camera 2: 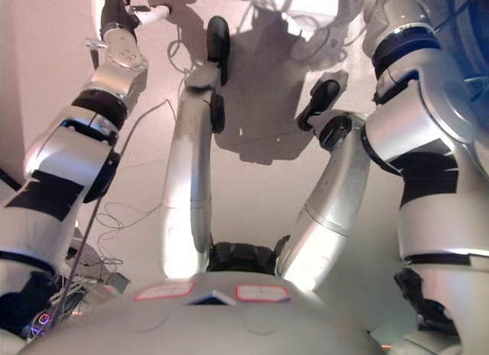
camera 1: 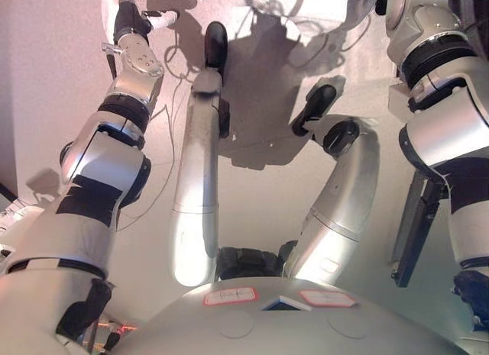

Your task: Put the clothes in the basket into the washing machine.

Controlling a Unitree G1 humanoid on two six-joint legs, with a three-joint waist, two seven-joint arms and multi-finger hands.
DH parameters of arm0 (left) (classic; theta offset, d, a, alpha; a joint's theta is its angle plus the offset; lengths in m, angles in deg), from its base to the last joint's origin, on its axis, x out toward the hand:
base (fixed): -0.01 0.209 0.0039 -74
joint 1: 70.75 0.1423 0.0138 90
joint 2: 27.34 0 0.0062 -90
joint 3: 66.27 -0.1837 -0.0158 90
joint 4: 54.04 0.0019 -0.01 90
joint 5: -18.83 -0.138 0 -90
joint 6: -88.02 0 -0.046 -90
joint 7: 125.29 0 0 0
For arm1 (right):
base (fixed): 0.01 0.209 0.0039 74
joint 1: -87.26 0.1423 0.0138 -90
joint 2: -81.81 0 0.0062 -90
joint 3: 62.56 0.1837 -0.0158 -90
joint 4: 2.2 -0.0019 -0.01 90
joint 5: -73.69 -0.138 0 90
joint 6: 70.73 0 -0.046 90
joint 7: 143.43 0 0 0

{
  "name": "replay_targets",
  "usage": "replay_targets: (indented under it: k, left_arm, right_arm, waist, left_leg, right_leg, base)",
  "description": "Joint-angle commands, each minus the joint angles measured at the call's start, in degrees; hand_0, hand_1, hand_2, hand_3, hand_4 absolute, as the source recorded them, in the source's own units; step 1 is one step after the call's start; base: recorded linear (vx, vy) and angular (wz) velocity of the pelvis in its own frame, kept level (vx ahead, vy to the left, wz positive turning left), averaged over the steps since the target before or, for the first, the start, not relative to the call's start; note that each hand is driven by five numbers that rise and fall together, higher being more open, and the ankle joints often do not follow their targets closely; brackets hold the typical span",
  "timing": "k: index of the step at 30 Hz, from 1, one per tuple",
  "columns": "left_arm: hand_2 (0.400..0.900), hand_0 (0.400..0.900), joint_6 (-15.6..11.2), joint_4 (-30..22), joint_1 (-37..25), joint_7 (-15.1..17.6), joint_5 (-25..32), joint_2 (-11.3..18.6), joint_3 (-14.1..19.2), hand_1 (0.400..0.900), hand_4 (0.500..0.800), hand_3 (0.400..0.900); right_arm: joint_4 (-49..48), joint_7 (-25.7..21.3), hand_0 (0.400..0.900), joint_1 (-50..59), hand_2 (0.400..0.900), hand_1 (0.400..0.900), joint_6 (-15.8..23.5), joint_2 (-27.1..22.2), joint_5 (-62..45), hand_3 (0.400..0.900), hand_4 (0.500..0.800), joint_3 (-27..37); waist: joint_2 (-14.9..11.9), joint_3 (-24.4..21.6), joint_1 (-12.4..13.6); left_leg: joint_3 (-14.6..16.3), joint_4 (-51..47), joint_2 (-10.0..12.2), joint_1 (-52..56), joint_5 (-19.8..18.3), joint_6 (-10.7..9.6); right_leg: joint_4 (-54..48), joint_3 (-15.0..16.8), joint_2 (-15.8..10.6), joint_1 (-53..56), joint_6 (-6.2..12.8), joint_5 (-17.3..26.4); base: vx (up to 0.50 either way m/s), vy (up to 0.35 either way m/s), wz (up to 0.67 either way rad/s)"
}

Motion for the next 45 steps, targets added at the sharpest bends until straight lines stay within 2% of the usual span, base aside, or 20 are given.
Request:
replay_targets:
  k: [1,4,8,12,13,15,17,21,24,26,29,34,39,45]
  left_arm:
    - [0.9,0.9,-0.8,5.8,4.0,2.7,-0.6,0.4,2.1,0.9,0.8,0.9]
    - [0.9,0.9,-1.0,5.9,4.0,2.7,-0.6,0.9,2.3,0.9,0.8,0.9]
    - [0.9,0.9,-1.1,6.3,4.7,2.8,-0.4,1.7,2.9,0.9,0.8,0.9]
    - [0.9,0.9,-0.4,8.5,2.3,2.3,1.1,4.2,3.7,0.9,0.8,0.9]
    - [0.9,0.9,-0.2,8.9,2.1,2.3,1.5,4.6,4.0,0.9,0.8,0.9]
    - [0.9,0.9,0.0,9.6,2.6,2.3,1.8,5.2,4.4,0.9,0.8,0.9]
    - [0.9,0.9,-0.1,9.7,4.0,2.4,2.2,4.9,4.9,0.9,0.8,0.9]
    - [0.9,0.9,-1.0,9.5,8.1,3.2,3.1,2.7,6.3,0.9,0.8,0.9]
    - [0.9,0.9,-1.4,9.6,9.6,3.4,4.0,0.9,6.4,0.9,0.8,0.9]
    - [0.9,0.9,-1.6,9.6,10.3,3.1,4.5,0.0,6.6,0.9,0.8,0.9]
    - [0.9,0.9,-1.8,9.9,10.9,2.3,5.0,0.1,7.0,0.9,0.8,0.9]
    - [0.9,0.9,-2.8,9.2,16.1,0.8,4.6,-0.5,8.2,0.9,0.8,0.9]
    - [0.9,0.9,-4.4,5.9,23.7,-1.5,3.0,0.4,9.4,0.9,0.8,0.9]
    - [0.9,0.9,-6.8,2.2,36.0,-5.3,2.6,4.3,12.7,0.9,0.8,0.9]
  right_arm:
    - [5.0,-2.8,0.4,-4.6,0.4,0.4,-4.6,-1.3,-2.6,0.4,0.5,-0.8]
    - [4.2,-3.1,0.4,-4.7,0.4,0.4,-4.4,-1.2,-4.2,0.4,0.5,1.0]
    - [2.6,-3.0,0.4,-6.5,0.4,0.4,-2.5,-0.4,-12.8,0.4,0.5,8.2]
    - [0.7,-2.9,0.4,-8.4,0.4,0.4,2.2,1.6,-37.8,0.4,0.5,23.8]
    - [0.3,-2.4,0.4,-8.7,0.4,0.4,2.6,2.0,-41.2,0.4,0.5,25.4]
    - [-1.6,-3.5,0.4,-10.0,0.4,0.4,5.7,2.9,-51.7,0.4,0.5,32.0]
    - [-3.1,-3.0,0.4,-11.7,0.4,0.4,8.2,4.2,-58.4,0.4,0.5,36.0]
    - [-6.9,-2.7,0.4,-15.9,0.4,0.4,16.3,7.2,-77.2,0.4,0.5,47.6]
    - [-8.8,0.1,0.4,-17.1,0.4,0.4,21.2,9.1,-87.9,0.4,0.5,52.4]
    - [-9.4,1.4,0.4,-17.1,0.4,0.4,23.0,9.7,-92.5,0.4,0.5,54.6]
    - [-9.7,4.7,0.4,-15.8,0.4,0.4,24.2,9.4,-97.0,0.4,0.5,54.9]
    - [-11.6,8.4,0.4,-14.6,0.4,0.4,27.0,7.7,-101.8,0.4,0.5,56.7]
    - [-11.9,10.0,0.4,-12.4,0.4,0.4,28.9,0.5,-103.2,0.4,0.5,58.8]
    - [-11.0,10.8,0.4,-8.9,0.4,0.4,28.1,-7.8,-100.1,0.4,0.5,56.0]
  waist:
    - [2.8,-11.4,-2.8]
    - [3.3,-11.0,-3.2]
    - [3.8,-10.0,-4.1]
    - [5.1,-9.5,-5.9]
    - [5.5,-9.4,-6.2]
    - [6.3,-9.8,-7.0]
    - [6.9,-9.9,-7.4]
    - [8.6,-10.5,-8.1]
    - [10.3,-11.2,-8.2]
    - [11.7,-11.6,-8.2]
    - [13.8,-12.4,-7.3]
    - [17.8,-13.9,-5.4]
    - [22.2,-15.6,-2.2]
    - [24.9,-17.4,2.5]
  left_leg:
    - [1.0,2.5,-1.5,0.3,-8.9,0.1]
    - [1.0,-4.4,-1.1,6.1,-6.0,-0.4]
    - [1.3,-13.8,0.0,15.6,-2.5,-1.0]
    - [2.3,-22.6,1.8,24.6,0.0,-1.0]
    - [2.5,-24.4,2.0,26.3,0.6,-1.0]
    - [3.5,-28.3,2.5,30.4,1.7,-1.2]
    - [4.4,-31.5,2.6,34.1,2.4,-1.1]
    - [6.8,-38.7,2.6,41.0,5.7,-1.3]
    - [8.5,-42.1,2.4,44.7,6.5,-1.6]
    - [9.3,-43.2,2.3,46.2,6.8,-1.8]
    - [10.1,-45.2,2.2,48.1,7.3,-1.9]
    - [10.6,-48.7,1.9,50.5,8.8,-2.6]
    - [9.8,-51.2,2.0,53.0,10.1,-3.3]
    - [7.0,-52.8,2.4,54.3,11.3,-4.3]
  right_leg:
    - [-6.0,1.7,4.0,2.6,3.03,2.1]
    - [-11.3,0.7,4.7,8.0,3.54,4.0]
    - [-19.9,-0.2,6.5,17.4,4.04,7.0]
    - [-30.0,0.3,7.5,25.8,5.06,10.5]
    - [-31.6,0.5,7.5,26.9,5.27,11.3]
    - [-35.8,0.8,7.7,30.6,5.69,12.4]
    - [-39.3,1.4,8.2,33.7,5.89,13.5]
    - [-47.0,1.9,8.5,39.2,6.46,17.5]
    - [-50.2,3.1,8.5,41.8,6.93,18.3]
    - [-51.4,3.8,8.2,42.7,7.09,18.6]
    - [-52.5,4.6,7.9,43.4,7.28,18.8]
    - [-52.0,5.1,7.6,43.9,7.25,17.5]
    - [-50.1,4.4,7.2,44.9,6.92,15.1]
    - [-47.5,4.3,7.4,44.8,6.69,13.2]
  base:
    - [0.01,-0.028,-0.05]
    - [0.03,-0.009,-0.06]
    - [0.06,0.012,-0.25]
    - [0.1,0.063,-0.41]
    - [0.12,0.076,-0.34]
    - [0.13,0.079,-0.33]
    - [0.13,0.077,-0.32]
    - [0.05,0.077,-0.31]
    - [0.09,0.08,-0.23]
    - [0.08,0.076,-0.17]
    - [0.08,0.051,-0.09]
    - [0.08,0.009,0.05]
    - [0.08,-0.047,0.18]
    - [0.07,-0.081,0.1]
